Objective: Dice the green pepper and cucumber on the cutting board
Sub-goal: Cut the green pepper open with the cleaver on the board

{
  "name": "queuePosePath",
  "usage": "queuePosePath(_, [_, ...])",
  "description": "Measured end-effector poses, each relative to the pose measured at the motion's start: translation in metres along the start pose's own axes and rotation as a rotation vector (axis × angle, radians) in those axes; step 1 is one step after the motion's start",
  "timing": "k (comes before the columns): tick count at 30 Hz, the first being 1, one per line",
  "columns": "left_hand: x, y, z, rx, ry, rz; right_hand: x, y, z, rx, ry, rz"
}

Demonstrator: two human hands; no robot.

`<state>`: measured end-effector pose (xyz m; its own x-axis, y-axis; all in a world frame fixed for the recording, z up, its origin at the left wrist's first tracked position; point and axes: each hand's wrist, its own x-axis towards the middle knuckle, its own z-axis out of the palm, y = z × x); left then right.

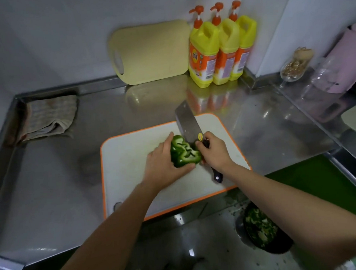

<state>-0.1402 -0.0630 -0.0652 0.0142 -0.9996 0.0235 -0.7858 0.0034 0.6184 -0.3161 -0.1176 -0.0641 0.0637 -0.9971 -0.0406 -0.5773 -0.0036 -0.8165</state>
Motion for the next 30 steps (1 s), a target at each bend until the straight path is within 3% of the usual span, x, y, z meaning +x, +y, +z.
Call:
queuePosePath(11, [-0.001,-0.011,0.019,-0.059,0.158,0.067,0.017,0.021,0.018,0.11,0.0,-0.117])
queuePosePath(21, [-0.014,-0.009,-0.002,-0.064,0.104,0.073,0.006,0.019,0.011,-0.018,-0.018,-0.143])
queuePosePath(30, [-0.021,-0.007,-0.001,0.172,0.199,0.157,-0.004,0.009,0.005,0.036,0.058,-0.233])
